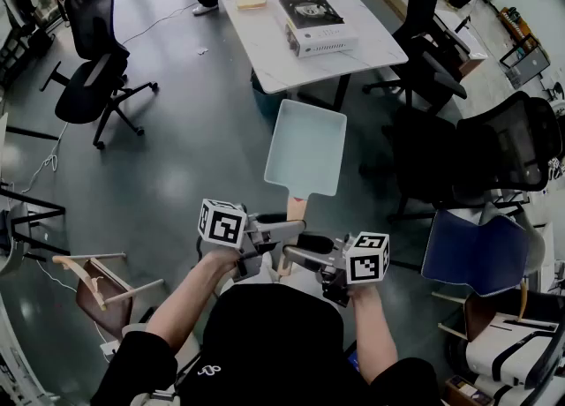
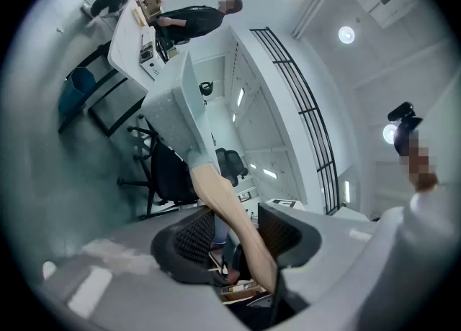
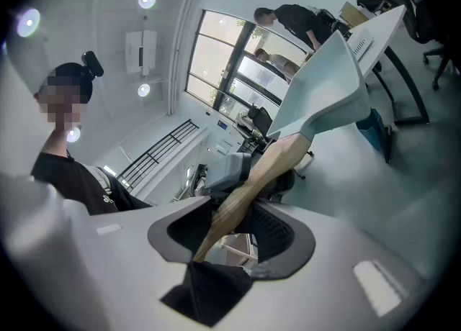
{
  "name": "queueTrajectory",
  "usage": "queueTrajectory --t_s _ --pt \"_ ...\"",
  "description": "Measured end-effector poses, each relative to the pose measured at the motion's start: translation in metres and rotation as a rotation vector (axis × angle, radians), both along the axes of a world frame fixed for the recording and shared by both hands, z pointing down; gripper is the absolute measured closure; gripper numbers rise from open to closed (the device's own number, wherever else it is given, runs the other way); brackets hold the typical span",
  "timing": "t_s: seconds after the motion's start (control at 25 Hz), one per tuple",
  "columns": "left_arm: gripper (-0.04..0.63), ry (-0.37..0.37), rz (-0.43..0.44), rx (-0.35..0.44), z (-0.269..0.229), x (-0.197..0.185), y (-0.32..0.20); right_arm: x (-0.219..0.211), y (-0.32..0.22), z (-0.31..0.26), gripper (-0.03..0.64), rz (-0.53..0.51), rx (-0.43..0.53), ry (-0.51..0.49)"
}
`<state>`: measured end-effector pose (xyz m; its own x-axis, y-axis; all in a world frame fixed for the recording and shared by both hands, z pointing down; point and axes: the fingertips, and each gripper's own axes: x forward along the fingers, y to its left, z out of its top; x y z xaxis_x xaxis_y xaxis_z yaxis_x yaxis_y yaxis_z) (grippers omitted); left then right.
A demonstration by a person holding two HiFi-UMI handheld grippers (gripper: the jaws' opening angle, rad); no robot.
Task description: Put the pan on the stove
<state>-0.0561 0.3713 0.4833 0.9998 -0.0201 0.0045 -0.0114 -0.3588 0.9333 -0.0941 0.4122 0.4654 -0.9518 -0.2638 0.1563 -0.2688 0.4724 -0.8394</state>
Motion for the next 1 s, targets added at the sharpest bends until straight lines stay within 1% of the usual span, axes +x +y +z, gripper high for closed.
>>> queueTrajectory --t_s 0.32,0.44,0.56,0.64,0.72,1.0 --pt "0.4 0.001 -0.001 -0.01 -0.003 -0.015 -0.004 -0.015 -0.003 0.001 0.442 -0.002 0.01 0.008" --pt "0.4 0.001 0.0 -0.002 -0.004 -0.021 -0.005 -0.021 -0.005 -0.002 0.442 0.013 -0.002 -0.005" --pt "0.397 -0.001 0.002 -0.015 -0.003 -0.025 -0.004 -0.025 -0.005 -0.002 0.439 0.013 -0.006 0.0" --pt "0.397 0.012 0.004 -0.018 -0.002 -0.027 -0.004 -0.028 -0.005 0.001 0.439 0.007 -0.003 0.008" --pt "0.397 0.022 0.005 -0.012 -0.003 -0.029 -0.004 -0.03 -0.004 0.002 0.439 0.004 0.001 0.013" --pt "0.397 0.013 0.017 0.019 -0.007 -0.028 -0.006 -0.028 -0.005 -0.001 0.439 0.016 0.006 0.03"
